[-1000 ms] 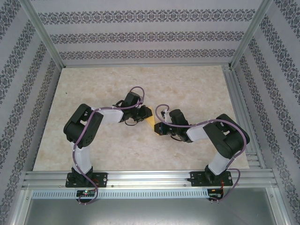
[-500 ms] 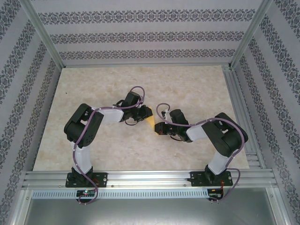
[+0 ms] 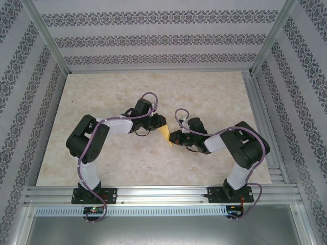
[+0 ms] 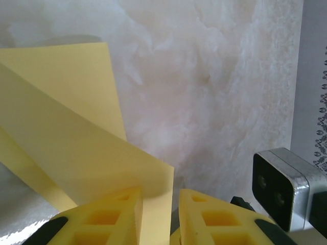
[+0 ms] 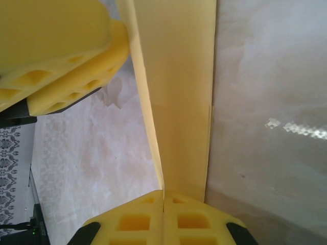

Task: Fold a paper plane with a square sheet of paper (pick it up from the middle)
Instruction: Fold the wing for the fifth time at the center of the table.

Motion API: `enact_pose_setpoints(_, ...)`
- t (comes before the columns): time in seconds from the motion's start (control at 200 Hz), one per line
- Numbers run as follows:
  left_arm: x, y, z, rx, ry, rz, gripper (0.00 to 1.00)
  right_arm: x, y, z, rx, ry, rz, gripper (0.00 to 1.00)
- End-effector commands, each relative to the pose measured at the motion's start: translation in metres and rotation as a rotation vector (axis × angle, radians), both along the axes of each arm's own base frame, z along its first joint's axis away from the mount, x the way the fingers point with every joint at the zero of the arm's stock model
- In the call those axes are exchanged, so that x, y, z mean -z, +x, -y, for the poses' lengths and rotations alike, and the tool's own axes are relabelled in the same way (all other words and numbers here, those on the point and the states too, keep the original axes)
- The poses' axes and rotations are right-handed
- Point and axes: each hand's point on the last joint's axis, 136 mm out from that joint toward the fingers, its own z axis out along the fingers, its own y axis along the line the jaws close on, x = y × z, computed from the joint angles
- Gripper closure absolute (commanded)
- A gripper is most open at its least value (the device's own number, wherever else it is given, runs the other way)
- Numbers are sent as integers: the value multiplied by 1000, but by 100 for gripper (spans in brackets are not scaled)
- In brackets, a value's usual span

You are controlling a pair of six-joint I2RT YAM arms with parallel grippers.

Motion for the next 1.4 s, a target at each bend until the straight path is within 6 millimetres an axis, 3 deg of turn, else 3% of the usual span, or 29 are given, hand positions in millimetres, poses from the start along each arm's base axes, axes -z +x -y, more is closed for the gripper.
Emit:
enact_pose_setpoints(0.0, -9, -5, 3, 37, -11, 44, 73, 4, 0, -2, -5, 15, -27, 100)
enact_pose_setpoints(0.45, 18, -3, 0, 34, 48, 1, 74, 12, 0, -2, -7, -1, -61, 100)
enact_pose_setpoints(1.399, 37, 1, -3, 25, 100, -28, 75, 23, -5, 1, -16, -37, -98, 100)
